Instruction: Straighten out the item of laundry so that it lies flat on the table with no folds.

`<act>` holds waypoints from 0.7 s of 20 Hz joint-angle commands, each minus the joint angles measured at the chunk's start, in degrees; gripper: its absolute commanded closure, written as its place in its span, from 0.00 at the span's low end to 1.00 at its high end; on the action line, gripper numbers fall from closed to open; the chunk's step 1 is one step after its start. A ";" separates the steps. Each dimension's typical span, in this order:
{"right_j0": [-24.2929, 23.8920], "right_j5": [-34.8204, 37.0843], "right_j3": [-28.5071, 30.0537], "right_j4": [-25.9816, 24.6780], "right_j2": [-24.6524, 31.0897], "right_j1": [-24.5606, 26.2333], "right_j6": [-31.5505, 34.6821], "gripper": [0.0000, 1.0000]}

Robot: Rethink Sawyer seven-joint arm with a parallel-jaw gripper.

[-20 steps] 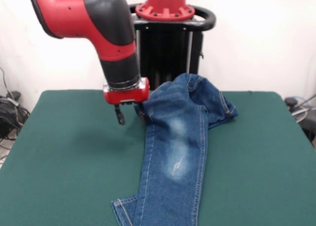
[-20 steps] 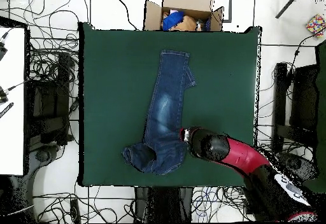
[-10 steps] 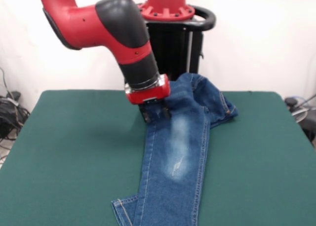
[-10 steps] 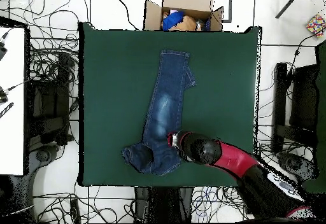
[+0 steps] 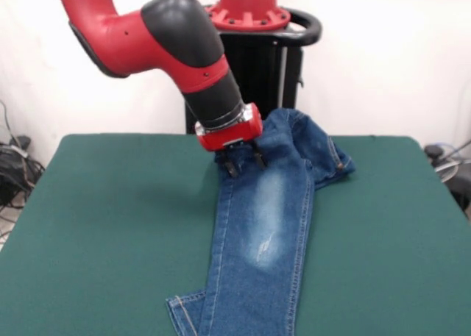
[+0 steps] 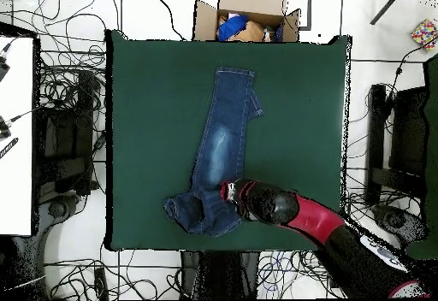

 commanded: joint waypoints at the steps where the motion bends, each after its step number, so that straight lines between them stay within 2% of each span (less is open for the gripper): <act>1: -2.25 8.50 1.24 -0.63 6.19 1.46 -1.00 0.00; 4: -2.33 10.91 1.67 -0.66 5.77 -2.34 -0.92 0.00; 8: -3.16 11.73 1.69 -1.09 5.79 -3.25 -1.20 0.00; 10: -3.98 12.90 2.38 -0.93 6.28 -5.39 -1.40 0.00; 14: -3.27 17.22 -1.14 -0.14 6.99 -7.69 -2.13 0.00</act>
